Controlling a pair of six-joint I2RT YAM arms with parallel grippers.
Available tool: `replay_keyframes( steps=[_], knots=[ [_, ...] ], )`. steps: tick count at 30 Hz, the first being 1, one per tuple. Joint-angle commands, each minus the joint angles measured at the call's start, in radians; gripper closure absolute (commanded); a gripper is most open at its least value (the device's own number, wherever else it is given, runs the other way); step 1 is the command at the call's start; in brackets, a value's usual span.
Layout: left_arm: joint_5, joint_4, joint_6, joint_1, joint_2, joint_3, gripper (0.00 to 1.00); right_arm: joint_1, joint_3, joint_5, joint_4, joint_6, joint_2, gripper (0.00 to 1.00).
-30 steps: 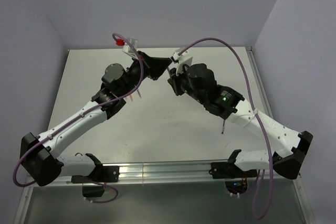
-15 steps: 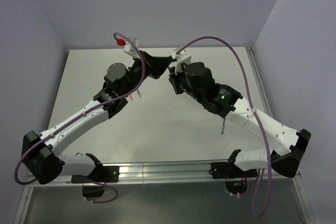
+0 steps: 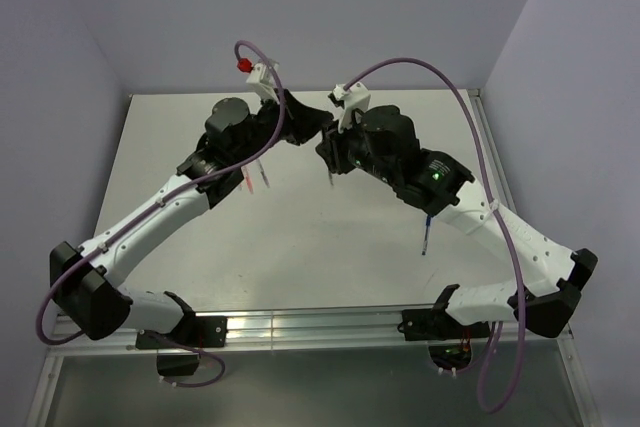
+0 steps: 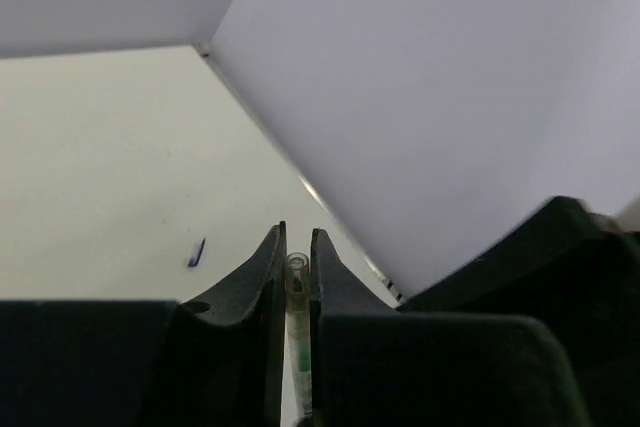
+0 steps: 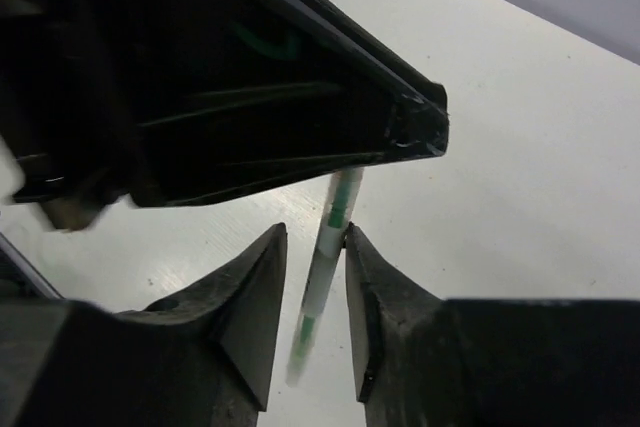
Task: Insert the pens into the pen caps
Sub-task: Place the pen at the center of the board.
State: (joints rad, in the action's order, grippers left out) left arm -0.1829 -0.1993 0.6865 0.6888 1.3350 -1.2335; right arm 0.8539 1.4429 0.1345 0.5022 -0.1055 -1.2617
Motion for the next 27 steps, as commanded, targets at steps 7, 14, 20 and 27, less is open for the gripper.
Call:
replay_keyframes(
  steps=[7, 14, 20, 27],
  knots=[
    [0.0, 0.369, -0.073, -0.11, 0.188, -0.224, 1.0, 0.002, -0.067, -0.067, -0.062, -0.097, 0.188, 0.56],
    [0.17, 0.54, -0.088, -0.228, 0.441, -0.411, 1.0, -0.015, -0.113, 0.109, 0.013, -0.131, 0.21, 0.53],
    [0.217, 0.558, -0.108, -0.29, 0.682, -0.504, 1.0, -0.076, -0.125, 0.085, 0.03, -0.158, 0.183, 0.53],
    [0.261, 0.581, -0.104, -0.324, 0.842, -0.584, 0.99, -0.134, -0.159, 0.045, 0.022, -0.177, 0.171, 0.53]
  ],
)
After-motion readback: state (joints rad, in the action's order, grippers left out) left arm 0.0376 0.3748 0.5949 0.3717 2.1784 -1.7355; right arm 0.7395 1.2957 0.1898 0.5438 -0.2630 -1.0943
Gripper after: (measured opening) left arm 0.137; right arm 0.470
